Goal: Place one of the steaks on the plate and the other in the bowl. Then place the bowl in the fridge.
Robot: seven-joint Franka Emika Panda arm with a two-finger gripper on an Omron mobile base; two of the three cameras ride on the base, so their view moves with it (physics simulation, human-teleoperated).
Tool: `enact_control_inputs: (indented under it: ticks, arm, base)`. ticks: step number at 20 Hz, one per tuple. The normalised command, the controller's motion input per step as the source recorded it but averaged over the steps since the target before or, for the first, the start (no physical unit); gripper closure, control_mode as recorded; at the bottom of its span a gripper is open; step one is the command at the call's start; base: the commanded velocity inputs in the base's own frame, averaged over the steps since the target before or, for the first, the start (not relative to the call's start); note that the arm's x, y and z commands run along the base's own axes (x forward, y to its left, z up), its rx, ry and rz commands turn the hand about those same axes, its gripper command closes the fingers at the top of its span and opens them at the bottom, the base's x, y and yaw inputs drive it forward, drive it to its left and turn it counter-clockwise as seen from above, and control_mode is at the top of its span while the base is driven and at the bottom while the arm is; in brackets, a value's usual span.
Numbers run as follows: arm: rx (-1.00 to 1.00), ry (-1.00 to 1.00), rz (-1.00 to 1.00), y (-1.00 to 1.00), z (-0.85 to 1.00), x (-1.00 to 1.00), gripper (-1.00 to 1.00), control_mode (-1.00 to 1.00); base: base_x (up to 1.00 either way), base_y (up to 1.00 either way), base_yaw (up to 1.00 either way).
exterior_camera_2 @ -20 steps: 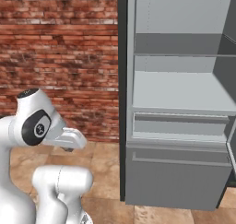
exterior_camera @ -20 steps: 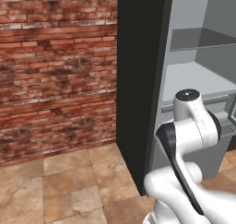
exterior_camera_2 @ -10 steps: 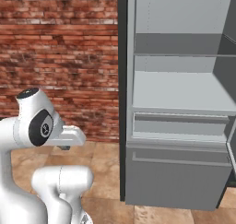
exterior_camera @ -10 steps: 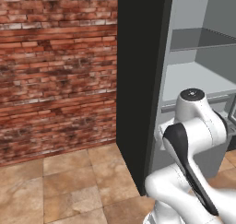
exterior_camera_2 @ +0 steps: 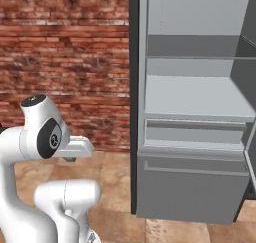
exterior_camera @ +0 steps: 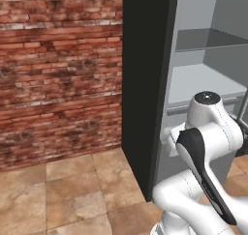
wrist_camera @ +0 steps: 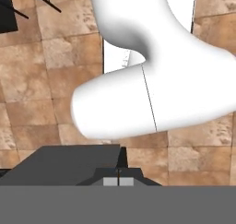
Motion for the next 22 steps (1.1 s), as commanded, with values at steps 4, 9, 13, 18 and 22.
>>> enact_control_inputs:
  ticks: [4, 9, 13, 18, 22]
  arm:
    - [0.00, 0.00, 0.00, 0.00, 0.00, 0.00, 1.00, 1.00]
    - [0.00, 0.00, 0.00, 0.00, 0.00, 0.00, 1.00, 1.00]
    - [0.00, 0.00, 0.00, 0.00, 0.00, 0.00, 1.00, 1.00]
    - [0.00, 0.00, 0.00, 0.00, 0.00, 0.00, 1.00, 1.00]
    - [0.00, 0.00, 0.00, 0.00, 0.00, 0.00, 1.00, 1.00]
  base:
    - [-0.46, 0.00, -0.16]
    - [-0.45, 0.01, -0.29]
    - [-0.38, 0.00, -0.36]
    - [-0.24, 0.00, -0.39]
    - [-0.13, 0.00, -0.37]
